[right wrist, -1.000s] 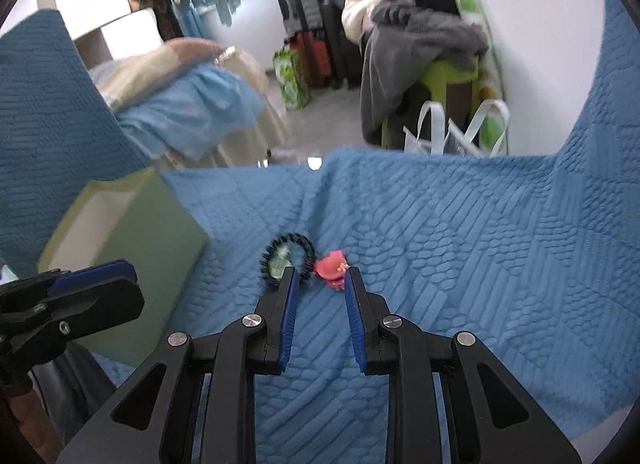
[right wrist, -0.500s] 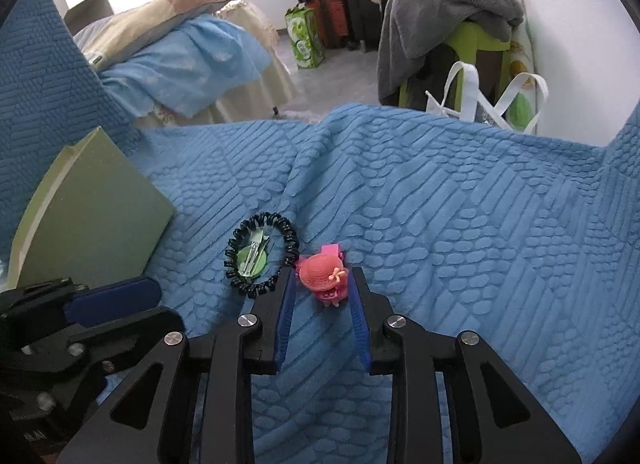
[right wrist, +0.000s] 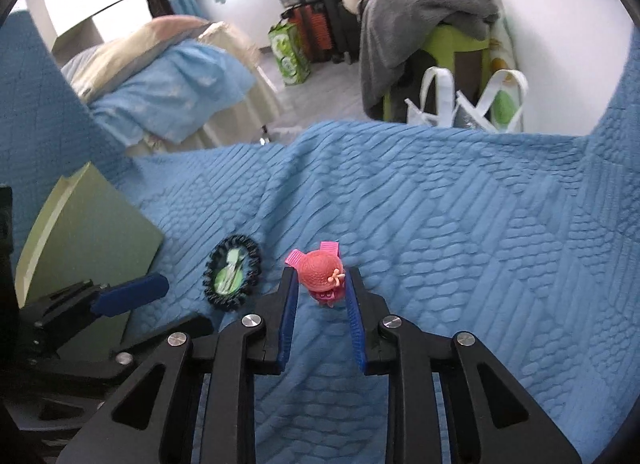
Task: Organize jewelry
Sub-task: 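Grasp the black coil hair tie with the left gripper while the right grasps the pink hat-shaped clip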
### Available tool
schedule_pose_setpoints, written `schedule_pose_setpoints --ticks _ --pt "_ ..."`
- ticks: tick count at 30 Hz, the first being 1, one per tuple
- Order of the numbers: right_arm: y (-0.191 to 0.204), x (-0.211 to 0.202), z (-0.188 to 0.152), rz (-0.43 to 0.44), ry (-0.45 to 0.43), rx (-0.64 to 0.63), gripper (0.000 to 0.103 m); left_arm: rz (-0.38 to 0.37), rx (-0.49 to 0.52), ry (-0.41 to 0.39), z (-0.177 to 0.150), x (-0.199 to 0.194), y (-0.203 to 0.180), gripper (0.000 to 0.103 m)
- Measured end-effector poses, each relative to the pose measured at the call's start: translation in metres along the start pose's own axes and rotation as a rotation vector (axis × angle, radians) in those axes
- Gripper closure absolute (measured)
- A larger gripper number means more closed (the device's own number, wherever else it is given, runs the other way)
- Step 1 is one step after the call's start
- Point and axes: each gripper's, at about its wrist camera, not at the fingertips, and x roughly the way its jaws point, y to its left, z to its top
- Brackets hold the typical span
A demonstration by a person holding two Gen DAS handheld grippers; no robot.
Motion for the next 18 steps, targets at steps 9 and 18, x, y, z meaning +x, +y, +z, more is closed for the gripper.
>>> schedule_pose_setpoints --ticks 9,18 --pt "-0.02 -0.007 0.0 -0.019 -0.023 0.072 0.082 0.058 0.063 0.003 0.008 0.025 -0.01 0.045" --pt "-0.02 -0.008 -0.001 -0.024 -0.021 0.07 0.081 0.059 -0.005 -0.003 0.011 0.024 0.005 0.075"
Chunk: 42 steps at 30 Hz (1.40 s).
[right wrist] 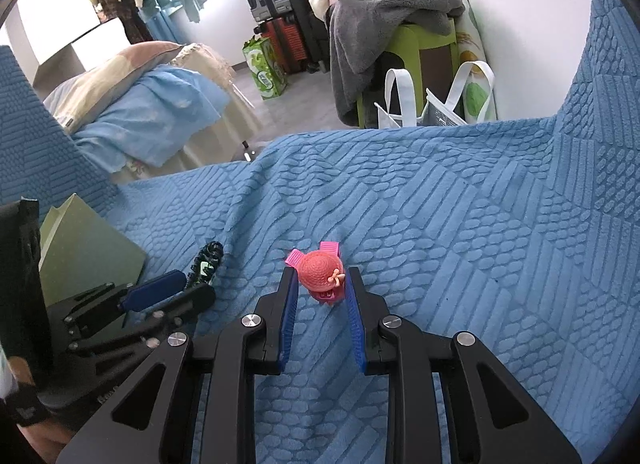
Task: Organize jewelry
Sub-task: 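Grasp the black coil hair tie with the left gripper while the right grasps the pink hat-shaped clip, then carry the coil hair tie with the left gripper while the right carries the pink clip over the box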
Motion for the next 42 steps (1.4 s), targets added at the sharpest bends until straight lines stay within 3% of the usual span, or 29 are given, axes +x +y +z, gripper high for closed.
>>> schedule_pose_setpoints --ticks 1,3,15,25,30,42 --pt "0.0 0.0 0.0 -0.001 0.0 0.0 0.081 -0.003 0.0 -0.009 0.0 -0.003 0.0 0.09" --pt "0.0 -0.001 0.0 0.0 -0.001 -0.001 0.081 -0.026 -0.009 0.004 0.0 -0.006 0.001 0.094" --pt "0.017 -0.011 -0.01 -0.013 -0.004 -0.023 0.082 -0.09 -0.039 -0.016 -0.013 -0.036 0.001 0.095" --pt "0.045 -0.041 -0.027 -0.073 -0.032 -0.079 0.082 -0.121 -0.074 -0.061 -0.008 -0.081 0.012 0.095" --pt "0.053 -0.06 -0.032 -0.073 -0.047 -0.043 0.082 -0.124 -0.065 -0.077 -0.006 -0.109 0.019 0.095" --pt "0.093 -0.128 -0.003 -0.09 -0.144 -0.046 0.082 -0.146 -0.05 -0.146 0.013 -0.191 0.035 0.095"
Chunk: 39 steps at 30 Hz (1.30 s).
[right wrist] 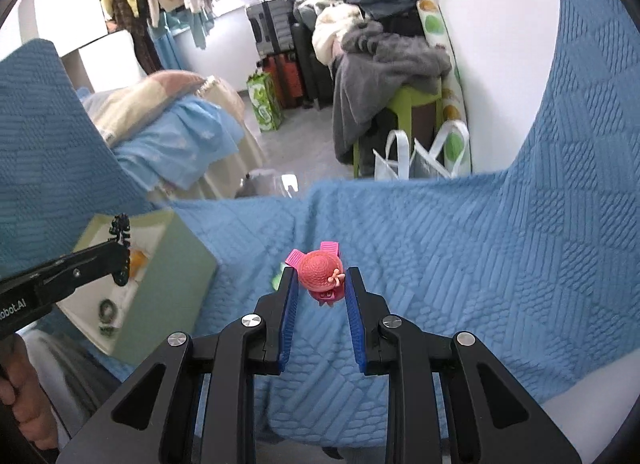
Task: Organize jewelry
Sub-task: 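Carry the coil hair tie with the left gripper while the right carries the pink clip over the box, then open the left gripper to drop the coil tie in the box while the right releases the pink clip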
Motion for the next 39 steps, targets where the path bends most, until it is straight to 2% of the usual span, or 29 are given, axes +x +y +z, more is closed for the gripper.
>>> schedule_pose_setpoints --ticks 4,12,19,29,39 --pt "0.017 -0.023 0.018 0.024 -0.049 -0.024 0.082 0.004 0.001 -0.039 0.01 -0.029 0.006 0.095" --pt "0.061 -0.061 0.046 0.095 -0.136 -0.066 0.082 0.069 0.007 -0.13 0.025 -0.089 0.026 0.095" --pt "0.105 -0.064 0.053 0.152 -0.146 -0.113 0.081 0.119 -0.016 -0.147 0.026 -0.107 0.055 0.095" --pt "0.161 -0.03 0.03 0.208 -0.043 -0.182 0.081 0.172 -0.073 -0.078 0.008 -0.101 0.106 0.095" --pt "0.192 0.023 -0.011 0.222 0.127 -0.2 0.081 0.196 -0.134 0.066 -0.024 -0.071 0.152 0.095"
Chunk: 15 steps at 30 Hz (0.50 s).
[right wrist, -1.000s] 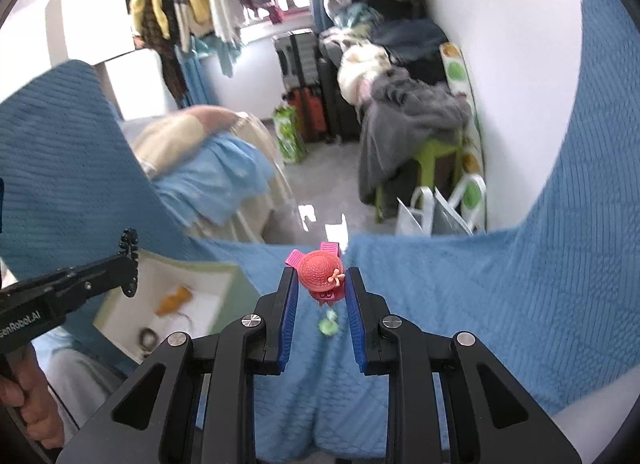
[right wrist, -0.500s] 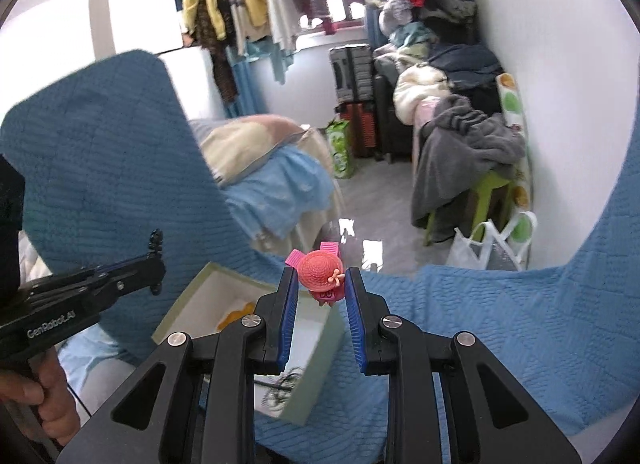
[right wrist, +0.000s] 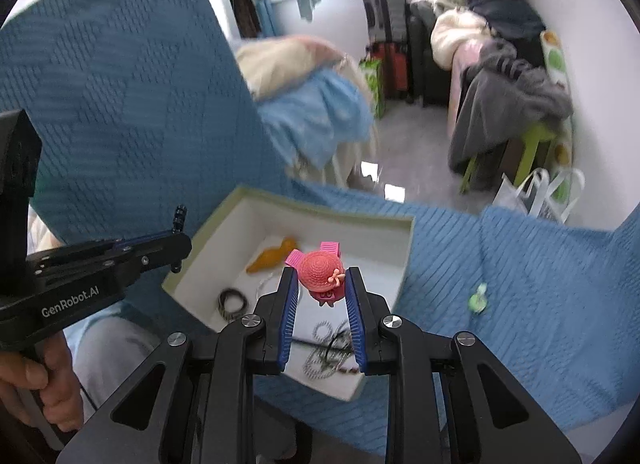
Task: Organize jewelry
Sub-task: 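Open the left gripper to drop the coil tie in the box while the right releases the pink clip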
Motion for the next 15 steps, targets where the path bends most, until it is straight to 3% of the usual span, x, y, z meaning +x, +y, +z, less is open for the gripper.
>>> schedule_pose_setpoints --ticks 7,13,14,15 --pt "0.005 0.027 -0.017 -0.01 0.086 -0.005 0.081 0.016 -0.021 0.059 -0.008 0.015 0.014 0.094" --pt "0.006 0.033 -0.021 -0.001 0.105 -0.004 0.08 0.02 -0.018 0.05 -0.01 0.012 0.013 0.093" --pt "0.006 0.032 -0.02 0.003 0.102 -0.003 0.08 0.011 -0.02 0.049 -0.01 0.01 0.012 0.093" --pt "0.006 0.03 -0.019 0.006 0.096 -0.004 0.079 0.007 -0.021 0.047 -0.009 0.01 0.013 0.083"
